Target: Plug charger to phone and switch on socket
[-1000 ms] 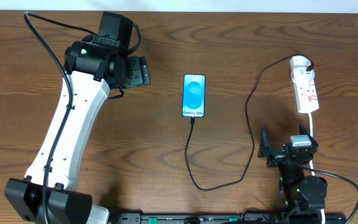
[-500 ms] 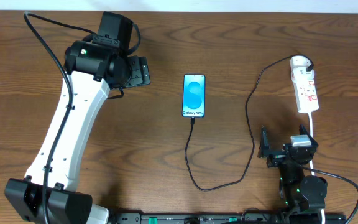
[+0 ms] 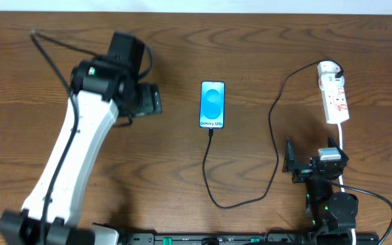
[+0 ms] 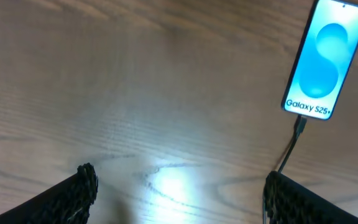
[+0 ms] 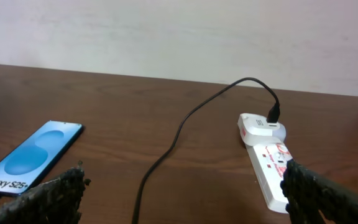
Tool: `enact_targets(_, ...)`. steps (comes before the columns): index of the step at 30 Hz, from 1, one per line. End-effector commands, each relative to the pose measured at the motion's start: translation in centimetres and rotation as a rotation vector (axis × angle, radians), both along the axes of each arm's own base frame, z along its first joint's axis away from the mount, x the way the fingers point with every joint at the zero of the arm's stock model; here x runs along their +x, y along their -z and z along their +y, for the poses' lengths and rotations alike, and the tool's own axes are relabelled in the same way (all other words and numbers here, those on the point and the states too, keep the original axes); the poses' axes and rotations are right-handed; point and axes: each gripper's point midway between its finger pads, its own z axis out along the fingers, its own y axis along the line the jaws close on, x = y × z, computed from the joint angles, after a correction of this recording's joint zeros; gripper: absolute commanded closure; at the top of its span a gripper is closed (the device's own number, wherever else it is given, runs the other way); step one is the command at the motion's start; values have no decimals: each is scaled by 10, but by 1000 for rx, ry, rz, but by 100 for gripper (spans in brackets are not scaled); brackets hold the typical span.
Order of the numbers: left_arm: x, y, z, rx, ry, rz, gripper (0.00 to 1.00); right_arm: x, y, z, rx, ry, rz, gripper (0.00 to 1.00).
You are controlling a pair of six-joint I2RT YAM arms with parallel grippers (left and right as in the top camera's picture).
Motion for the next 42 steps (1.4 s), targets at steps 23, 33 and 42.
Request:
enact_targets(23,-56,29,9,-109,291,-450,12,0,0,-3,-13,14,-1,1)
enact_targets(33,-65,45,29,-87,225,-587,12,0,0,-3,-13,14,-1,1)
enact_targets(42,-82,58,33,-73,216,-725,12,0,0,-3,-13,14,-1,1)
